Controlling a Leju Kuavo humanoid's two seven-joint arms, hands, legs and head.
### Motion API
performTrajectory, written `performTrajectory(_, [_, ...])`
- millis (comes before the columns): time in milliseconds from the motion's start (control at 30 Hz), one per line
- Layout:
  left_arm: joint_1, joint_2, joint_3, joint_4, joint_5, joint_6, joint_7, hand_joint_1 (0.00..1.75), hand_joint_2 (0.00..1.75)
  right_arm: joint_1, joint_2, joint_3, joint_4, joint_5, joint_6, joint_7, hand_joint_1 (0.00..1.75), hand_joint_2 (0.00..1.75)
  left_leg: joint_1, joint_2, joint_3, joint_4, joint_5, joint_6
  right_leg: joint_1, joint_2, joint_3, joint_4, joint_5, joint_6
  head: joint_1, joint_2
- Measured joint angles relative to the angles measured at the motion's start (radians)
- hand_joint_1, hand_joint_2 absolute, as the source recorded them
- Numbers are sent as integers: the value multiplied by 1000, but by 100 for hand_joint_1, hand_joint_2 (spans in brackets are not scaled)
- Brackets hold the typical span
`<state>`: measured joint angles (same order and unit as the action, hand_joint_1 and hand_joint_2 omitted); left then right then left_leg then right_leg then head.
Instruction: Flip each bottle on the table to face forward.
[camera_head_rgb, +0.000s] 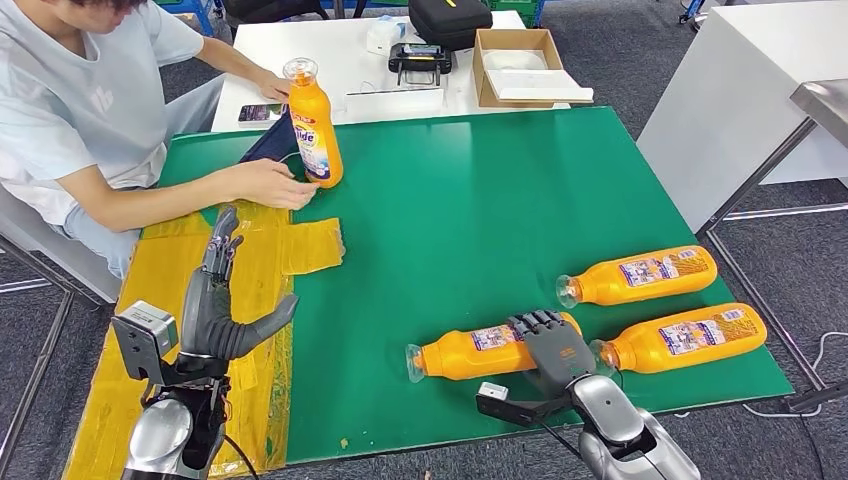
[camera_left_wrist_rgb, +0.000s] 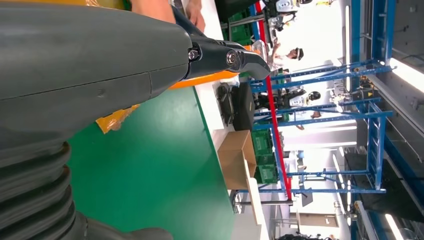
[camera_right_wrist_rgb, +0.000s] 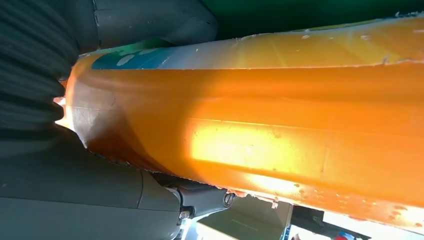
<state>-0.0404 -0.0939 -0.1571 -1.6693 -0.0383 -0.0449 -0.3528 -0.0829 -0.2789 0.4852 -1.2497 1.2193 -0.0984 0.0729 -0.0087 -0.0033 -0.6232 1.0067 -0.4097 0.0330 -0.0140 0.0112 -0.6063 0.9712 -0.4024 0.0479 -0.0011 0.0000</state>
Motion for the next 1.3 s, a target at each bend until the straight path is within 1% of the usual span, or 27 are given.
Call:
performTrajectory(67, [0, 0, -1, 0, 3, 0, 0, 0, 175, 3, 2, 0, -2, -10, -36, -15, 175, 175, 0, 0, 0, 0, 0, 0, 0, 0, 0, 0, 0, 1, 0, 0])
performTrajectory(133, [0, 0, -3, 0, 6, -1, 2, 0, 175, 12, 11, -6, -13, -14, -92, -20, 175, 175, 0, 0, -2, 0, 1, 0, 0, 0, 5, 0, 1, 2, 0, 0])
performTrajectory(233, [0, 0, -13, 0, 10, -10, 11, 0, 175, 37, 44, -32, -49, -57, -171, -38, 175, 175, 0, 0, -5, 0, 2, 0, 0, 0, 7, 1, 3, 1, 0, 0])
performTrajectory(300, [-2, -1, -31, 0, 11, -18, 17, 0, 175, 52, 80, -64, -84, -172, -209, -88, 175, 175, 0, 0, -7, 0, 2, 0, 0, 0, 5, 1, 4, 0, 0, 0])
performTrajectory(400, [-12, -1, -72, 9, 12, -23, 21, 0, 175, 57, 143, -126, -141, -411, -231, -185, 175, 175, 0, 0, -9, 0, 2, 0, 0, 0, 1, 1, 3, 0, 0, 0])
performTrajectory(467, [-21, 0, -104, 22, 15, -22, 22, 0, 175, 55, 181, -163, -169, -526, -229, -233, 175, 175, 0, 0, -10, 0, 2, 0, 0, 0, 1, 1, 3, 0, 0, 0])
performTrajectory(533, [-30, 0, -130, 34, 18, -21, 23, 0, 175, 54, 208, -191, -189, -577, -228, -255, 175, 175, 0, 0, -11, 0, 2, 0, 0, 0, 0, 1, 3, 0, 0, 0])
performTrajectory(667, [-40, 0, -158, 49, 18, -21, 24, 0, 175, 54, 236, -223, -207, -595, -227, -264, 175, 175, 0, 0, -12, 0, 2, 0, 0, 0, -1, 1, 3, 0, 0, 0])
performTrajectory(867, [-47, 1, -170, 59, 18, -21, 24, 0, 175, 55, 253, -238, -211, -603, -226, -271, 175, 175, 0, 0, -14, 0, 2, 0, 0, 0, -3, 1, 3, 0, 0, 0])
performTrajectory(967, [-50, 3, -180, 61, 18, -21, 24, 0, 175, 54, 263, -249, -212, -652, -224, -290, 175, 175, 0, 0, -14, 0, 2, 0, 0, 0, -3, 1, 3, 0, 0, 0])
performTrajectory(1033, [-56, 5, -193, 69, 18, -21, 26, 0, 175, 52, 274, -258, -212, -742, -193, -304, 175, 175, 0, 0, -14, 0, 2, 0, 0, 0, -3, 1, 3, 0, 0, 0])
performTrajectory(1167, [-81, 10, -228, 99, 31, -21, 30, 0, 175, 42, 299, -270, -210, -978, -61, -330, 175, 175, 0, 0, -15, 0, 2, 0, 0, 0, -3, 1, 3, 0, 0, 0])
performTrajectory(1233, [-96, 13, -242, 115, 42, -24, 32, 0, 175, 32, 312, -271, -205, -1044, -30, -343, 175, 175, 0, 0, -15, 0, 2, 0, 0, 0, -3, 1, 3, 0, 0, 0])
performTrajectory(1300, [-110, 15, -254, 128, 56, -35, 36, 0, 175, 21, 325, -269, -199, -1083, -11, -351, 175, 175, 0, 0, -15, 0, 2, 0, 0, 0, -3, 2, 3, 0, 0, 0])
